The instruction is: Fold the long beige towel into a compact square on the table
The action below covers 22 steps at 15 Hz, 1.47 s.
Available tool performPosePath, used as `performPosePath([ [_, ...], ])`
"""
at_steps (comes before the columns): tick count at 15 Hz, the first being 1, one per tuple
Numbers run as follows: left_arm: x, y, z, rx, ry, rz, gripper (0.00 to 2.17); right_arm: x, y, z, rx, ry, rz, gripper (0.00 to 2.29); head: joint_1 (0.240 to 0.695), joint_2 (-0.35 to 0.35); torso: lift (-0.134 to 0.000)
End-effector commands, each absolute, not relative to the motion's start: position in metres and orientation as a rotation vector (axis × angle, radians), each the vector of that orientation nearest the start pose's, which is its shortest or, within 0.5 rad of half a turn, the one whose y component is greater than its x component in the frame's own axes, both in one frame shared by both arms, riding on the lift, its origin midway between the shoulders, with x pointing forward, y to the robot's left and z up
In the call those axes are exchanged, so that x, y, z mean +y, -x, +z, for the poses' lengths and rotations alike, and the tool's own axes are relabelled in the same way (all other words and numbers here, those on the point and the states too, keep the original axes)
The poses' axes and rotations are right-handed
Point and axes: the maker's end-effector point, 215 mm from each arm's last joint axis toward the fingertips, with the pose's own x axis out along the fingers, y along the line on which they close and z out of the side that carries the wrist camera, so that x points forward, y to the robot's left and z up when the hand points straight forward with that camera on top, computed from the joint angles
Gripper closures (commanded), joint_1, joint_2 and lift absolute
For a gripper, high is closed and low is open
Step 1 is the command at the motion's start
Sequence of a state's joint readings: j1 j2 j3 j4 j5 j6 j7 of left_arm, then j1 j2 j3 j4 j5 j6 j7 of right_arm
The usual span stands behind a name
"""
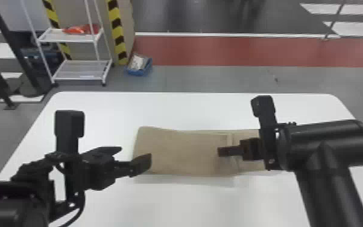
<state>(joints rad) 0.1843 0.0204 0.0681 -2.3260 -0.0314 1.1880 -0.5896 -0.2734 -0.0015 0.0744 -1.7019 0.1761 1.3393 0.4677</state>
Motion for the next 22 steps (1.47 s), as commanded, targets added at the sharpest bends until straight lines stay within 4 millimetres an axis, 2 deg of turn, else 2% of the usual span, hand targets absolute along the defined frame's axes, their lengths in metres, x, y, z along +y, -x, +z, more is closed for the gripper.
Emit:
performPosePath([
  [1,0.157,-0.446,-0.360,0.603,0.153,-0.477,0.04,-0.145,-0.535,-0.454,0.945,-0.050,0.360,0.35,0.695,0.002,-0.124],
  [5,0.158,-0.446,-0.360,0.604,0.152,-0.481,0.04,-0.140,-0.533,-0.455,0.952,-0.041,0.369,0.48,0.695,0.014,-0.124],
  [8,0.161,-0.446,-0.359,0.602,0.157,-0.480,0.04,-0.137,-0.530,-0.450,0.957,-0.037,0.370,0.43,0.695,0.019,-0.124],
  [11,0.166,-0.446,-0.359,0.600,0.160,-0.475,0.05,-0.137,-0.517,-0.447,0.993,-0.024,0.350,0.31,0.695,0.026,-0.124],
  [15,0.166,-0.445,-0.359,0.601,0.162,-0.479,0.06,-0.126,-0.514,-0.448,0.996,0.006,0.368,0.31,0.695,0.036,-0.124],
  [22,0.172,-0.439,-0.362,0.606,0.173,-0.469,0.06,-0.124,-0.517,-0.454,0.994,0.022,0.373,0.38,0.695,0.048,-0.124],
])
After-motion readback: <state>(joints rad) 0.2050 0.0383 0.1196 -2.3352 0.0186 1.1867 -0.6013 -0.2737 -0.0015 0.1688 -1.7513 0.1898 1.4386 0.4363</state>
